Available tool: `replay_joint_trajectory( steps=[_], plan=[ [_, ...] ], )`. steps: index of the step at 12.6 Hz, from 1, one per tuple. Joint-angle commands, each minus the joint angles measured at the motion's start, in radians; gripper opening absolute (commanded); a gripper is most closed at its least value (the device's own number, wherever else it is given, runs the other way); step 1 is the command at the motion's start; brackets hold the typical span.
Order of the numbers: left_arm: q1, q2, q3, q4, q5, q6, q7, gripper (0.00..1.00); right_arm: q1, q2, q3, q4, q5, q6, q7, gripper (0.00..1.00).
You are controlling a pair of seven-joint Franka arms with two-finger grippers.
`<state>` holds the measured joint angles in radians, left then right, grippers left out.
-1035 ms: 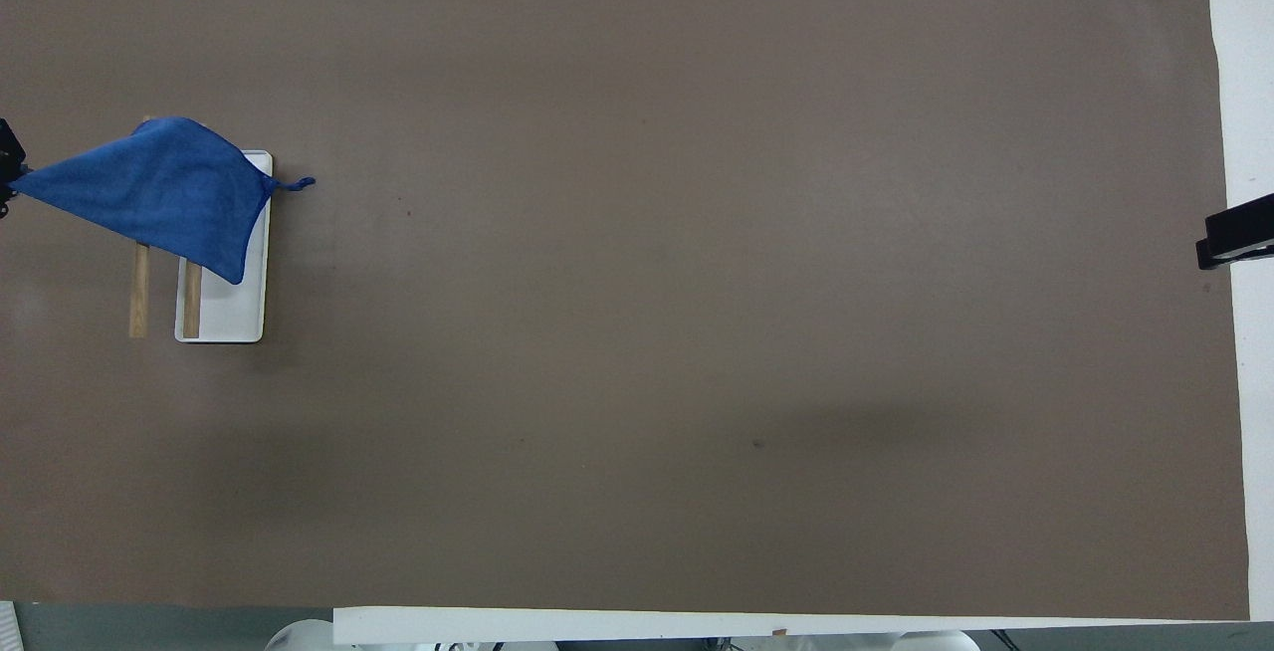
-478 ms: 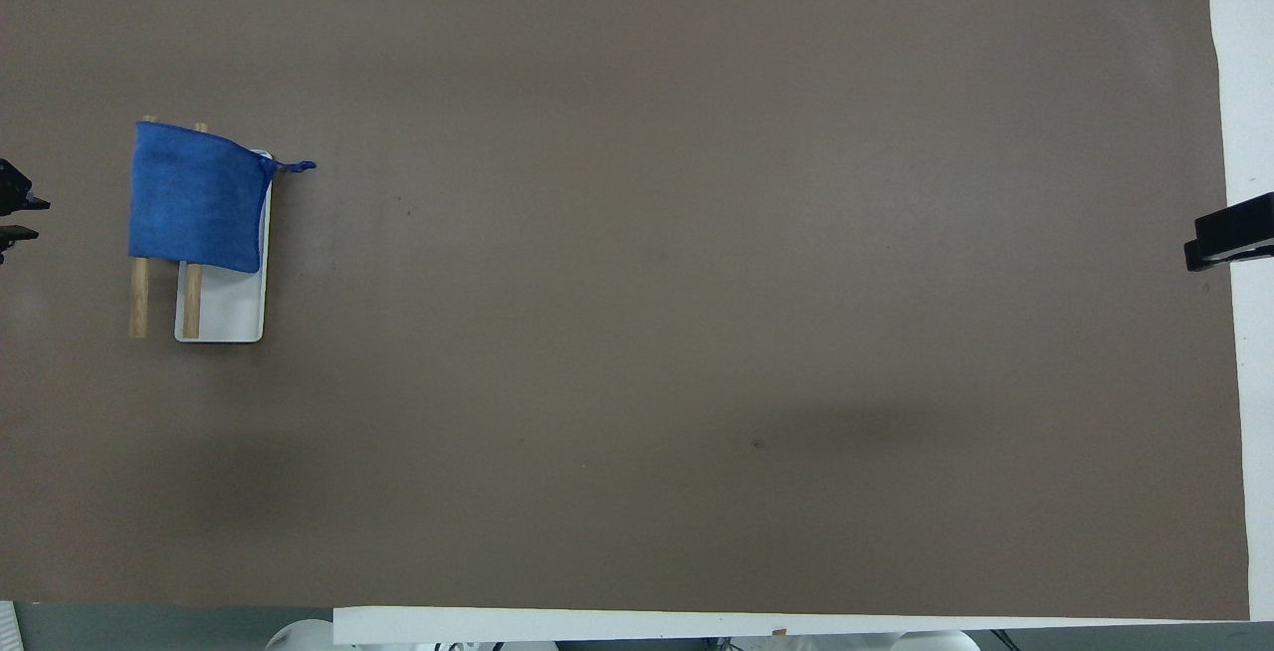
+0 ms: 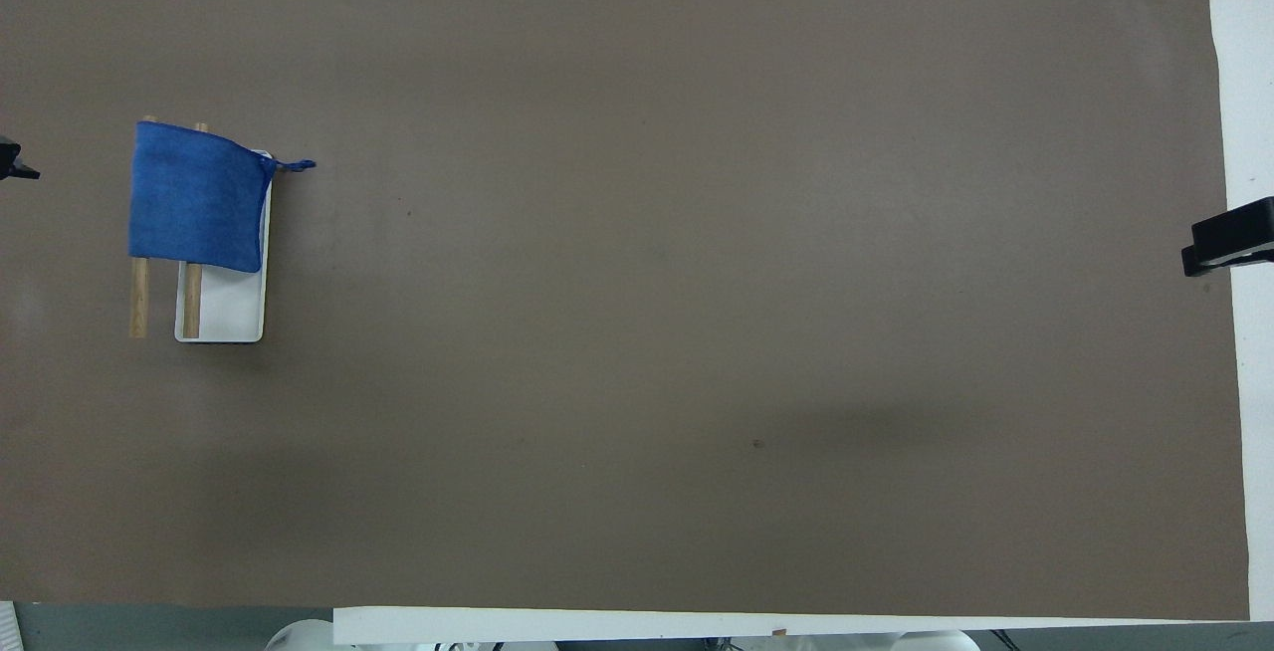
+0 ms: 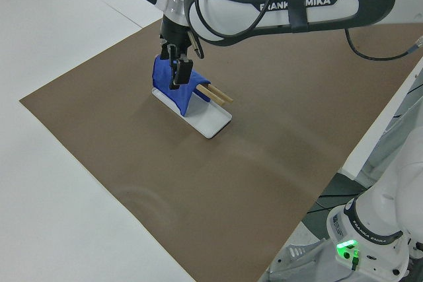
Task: Right arm passes towel to left arm to hang
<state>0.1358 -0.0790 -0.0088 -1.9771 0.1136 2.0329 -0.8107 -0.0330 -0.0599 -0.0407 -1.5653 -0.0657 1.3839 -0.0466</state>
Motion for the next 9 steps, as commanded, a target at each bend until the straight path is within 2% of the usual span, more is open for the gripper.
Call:
replay_joint_trajectory(
  steps=[1, 3, 5, 6, 9],
  plan=[
    [-0.036, 0.004, 0.006, 0.168, -0.008, -0.245, 0.14, 1.0, -0.022, -0.037, 0.009, -0.051, 0.015, 0.023, -0.03, 1.0],
    [-0.089, 0.063, 0.007, 0.33, -0.018, -0.423, 0.354, 0.99, -0.037, -0.04, 0.009, -0.062, 0.017, 0.027, -0.03, 1.0],
    [-0.096, 0.116, 0.006, 0.447, -0.035, -0.577, 0.683, 0.99, -0.039, -0.041, 0.01, -0.07, 0.015, 0.035, -0.032, 1.0],
    [-0.119, 0.122, 0.006, 0.471, -0.052, -0.589, 0.752, 1.0, -0.039, -0.041, 0.01, -0.07, 0.015, 0.034, -0.033, 1.0],
    [-0.16, 0.127, 0.003, 0.475, -0.054, -0.591, 0.784, 1.0, -0.042, -0.041, 0.01, -0.068, 0.017, 0.032, -0.032, 1.0]
  ],
)
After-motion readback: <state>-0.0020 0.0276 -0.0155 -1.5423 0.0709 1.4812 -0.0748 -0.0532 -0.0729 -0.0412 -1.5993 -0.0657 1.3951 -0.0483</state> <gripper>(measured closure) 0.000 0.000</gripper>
